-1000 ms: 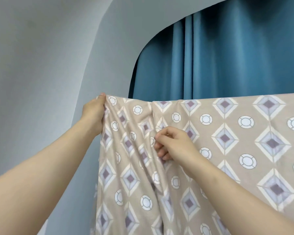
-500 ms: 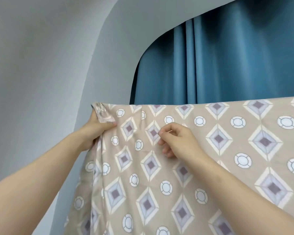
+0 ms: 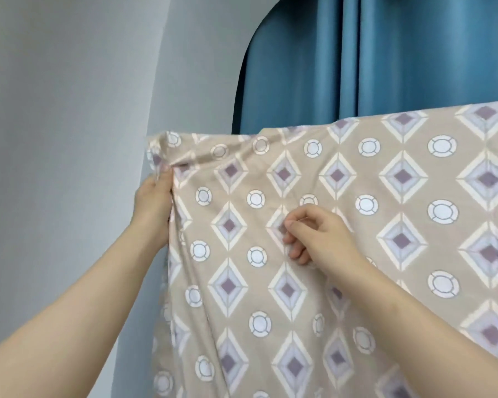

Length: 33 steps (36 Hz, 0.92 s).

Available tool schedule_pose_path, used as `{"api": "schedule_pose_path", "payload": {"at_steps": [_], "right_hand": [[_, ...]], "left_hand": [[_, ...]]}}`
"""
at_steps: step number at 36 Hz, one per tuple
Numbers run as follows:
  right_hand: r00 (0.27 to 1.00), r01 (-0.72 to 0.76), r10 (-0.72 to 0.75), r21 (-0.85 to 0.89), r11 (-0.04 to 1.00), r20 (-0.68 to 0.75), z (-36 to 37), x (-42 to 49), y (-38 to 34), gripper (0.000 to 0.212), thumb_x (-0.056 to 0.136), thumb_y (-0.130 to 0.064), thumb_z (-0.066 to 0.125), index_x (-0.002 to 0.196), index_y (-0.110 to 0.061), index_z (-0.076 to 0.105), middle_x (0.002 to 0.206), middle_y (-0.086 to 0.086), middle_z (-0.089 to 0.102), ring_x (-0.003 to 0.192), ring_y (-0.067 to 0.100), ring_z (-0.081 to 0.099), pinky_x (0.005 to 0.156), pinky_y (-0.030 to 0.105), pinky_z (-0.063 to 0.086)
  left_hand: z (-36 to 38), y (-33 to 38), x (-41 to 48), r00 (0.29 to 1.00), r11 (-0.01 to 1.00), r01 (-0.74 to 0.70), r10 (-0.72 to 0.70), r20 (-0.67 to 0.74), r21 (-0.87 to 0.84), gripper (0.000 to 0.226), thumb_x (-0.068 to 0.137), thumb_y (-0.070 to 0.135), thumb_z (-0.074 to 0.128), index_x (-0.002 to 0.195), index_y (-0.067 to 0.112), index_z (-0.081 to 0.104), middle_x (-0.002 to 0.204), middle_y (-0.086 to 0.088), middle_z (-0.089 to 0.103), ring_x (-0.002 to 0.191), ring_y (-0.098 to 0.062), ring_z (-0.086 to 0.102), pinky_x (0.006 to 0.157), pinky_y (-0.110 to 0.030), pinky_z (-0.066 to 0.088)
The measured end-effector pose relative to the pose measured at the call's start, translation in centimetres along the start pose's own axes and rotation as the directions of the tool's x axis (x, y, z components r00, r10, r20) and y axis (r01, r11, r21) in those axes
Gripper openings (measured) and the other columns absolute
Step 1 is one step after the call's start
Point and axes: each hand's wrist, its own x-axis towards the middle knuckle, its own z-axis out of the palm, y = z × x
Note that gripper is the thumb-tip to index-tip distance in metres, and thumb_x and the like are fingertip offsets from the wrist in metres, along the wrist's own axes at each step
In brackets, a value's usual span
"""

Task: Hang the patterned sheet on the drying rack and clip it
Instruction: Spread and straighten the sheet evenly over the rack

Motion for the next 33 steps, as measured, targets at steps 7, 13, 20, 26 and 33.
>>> {"api": "schedule_pose_path", "payload": {"at_steps": [7,13,20,26,33], "right_hand": [[0.999,0.022,-0.022,-0.005,1.000,-0.035,-0.7,0.3,-0.5,0.022,0.090,-0.006,0.050,0.070,-0.015,0.054,0.056,-0.002,0.056,0.040,0.008,0.047,0.038,0.015,0.036],[0.998,0.038,-0.039,-0.008,0.999,-0.039,-0.5,0.7,-1.1,0.021,0.090,-0.007,0.049,0.071,-0.016,0.054,0.059,-0.001,0.057,0.045,0.013,0.049,0.040,0.018,0.038],[0.999,0.046,-0.046,0.017,0.999,0.009,0.0,-0.8,-0.1,0.022,0.088,-0.005,0.050,0.071,-0.016,0.055,0.059,-0.002,0.057,0.044,0.009,0.048,0.041,0.015,0.037],[1.000,0.008,-0.009,0.046,0.999,0.016,1.0,-3.3,2.2,0.022,0.089,-0.006,0.052,0.071,-0.017,0.057,0.053,-0.006,0.057,0.042,0.006,0.048,0.042,0.016,0.039],[0.994,0.089,-0.088,0.009,0.996,-0.066,1.5,-7.3,4.7,0.028,0.088,-0.005,0.054,0.069,-0.026,0.057,0.063,-0.001,0.058,0.051,0.008,0.051,0.058,0.024,0.043]], "left_hand": [[1.5,4.3,1.3,0.957,0.959,0.218,-0.173,0.234,-0.183,0.027,0.091,0.037,0.053,0.072,0.019,0.062,0.069,0.001,0.072,0.065,-0.016,0.070,0.060,-0.032,0.058],[2.7,5.2,2.2,0.989,0.990,-0.075,0.059,-0.133,-0.123,0.024,0.095,0.029,0.051,0.076,0.015,0.052,0.060,0.009,0.062,0.057,-0.006,0.061,0.051,-0.017,0.051],[0.5,3.0,0.5,0.996,0.979,-0.055,0.040,-0.077,-0.197,0.010,0.094,0.021,0.052,0.103,0.023,0.056,0.080,0.008,0.068,0.066,-0.006,0.066,0.058,-0.025,0.054],[-2.8,-0.4,-5.1,0.874,0.958,0.279,-0.281,0.397,0.064,0.054,0.071,0.022,0.065,0.122,0.027,0.046,0.102,0.007,0.069,0.079,-0.011,0.071,0.058,-0.033,0.058],[-4.7,-4.5,-9.8,0.934,0.956,0.270,-0.288,0.210,0.113,0.015,0.088,0.009,0.056,0.102,0.012,0.061,0.075,0.006,0.073,0.067,-0.008,0.069,0.060,-0.020,0.056]]}}
